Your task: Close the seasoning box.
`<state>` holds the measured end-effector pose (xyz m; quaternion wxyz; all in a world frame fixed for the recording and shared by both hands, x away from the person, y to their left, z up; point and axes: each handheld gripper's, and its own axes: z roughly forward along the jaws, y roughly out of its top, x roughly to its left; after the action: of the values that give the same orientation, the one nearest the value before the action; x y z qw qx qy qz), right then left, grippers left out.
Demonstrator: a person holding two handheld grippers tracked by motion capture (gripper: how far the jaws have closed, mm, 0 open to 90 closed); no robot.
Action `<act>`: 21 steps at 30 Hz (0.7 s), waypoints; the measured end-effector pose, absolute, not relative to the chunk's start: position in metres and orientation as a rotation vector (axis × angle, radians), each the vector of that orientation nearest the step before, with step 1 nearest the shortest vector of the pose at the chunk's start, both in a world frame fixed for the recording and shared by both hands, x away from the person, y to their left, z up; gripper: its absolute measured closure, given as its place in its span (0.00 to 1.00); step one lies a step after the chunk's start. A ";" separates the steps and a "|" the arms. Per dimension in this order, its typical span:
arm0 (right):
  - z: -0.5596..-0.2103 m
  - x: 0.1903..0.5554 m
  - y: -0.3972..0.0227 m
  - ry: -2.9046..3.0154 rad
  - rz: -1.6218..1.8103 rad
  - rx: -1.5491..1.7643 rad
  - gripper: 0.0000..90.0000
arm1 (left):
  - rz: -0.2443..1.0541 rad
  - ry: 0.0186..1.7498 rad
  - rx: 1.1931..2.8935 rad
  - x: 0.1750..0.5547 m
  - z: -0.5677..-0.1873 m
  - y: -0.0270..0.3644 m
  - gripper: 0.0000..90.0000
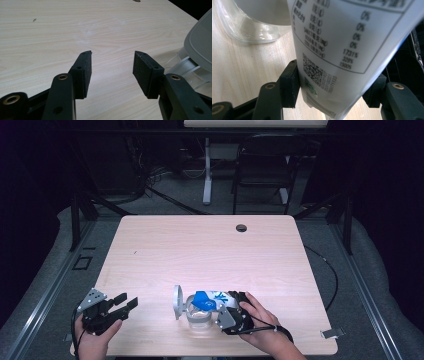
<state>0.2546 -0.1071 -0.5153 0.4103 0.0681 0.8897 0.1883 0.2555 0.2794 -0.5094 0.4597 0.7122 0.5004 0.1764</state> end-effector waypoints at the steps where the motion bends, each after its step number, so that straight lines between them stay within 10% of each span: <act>1: -0.515 0.255 -0.107 2.241 0.467 0.170 0.46 | 0.433 1.231 1.754 0.255 -0.509 0.280 0.56; 21: -0.515 0.256 -0.106 2.237 0.410 0.131 0.46 | 0.429 1.234 1.754 0.256 -0.510 0.280 0.56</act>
<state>0.2558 -0.1058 -0.5147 0.4185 0.0523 0.8918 0.1636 0.2557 0.2799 -0.5098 0.4595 0.7123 0.5011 0.1742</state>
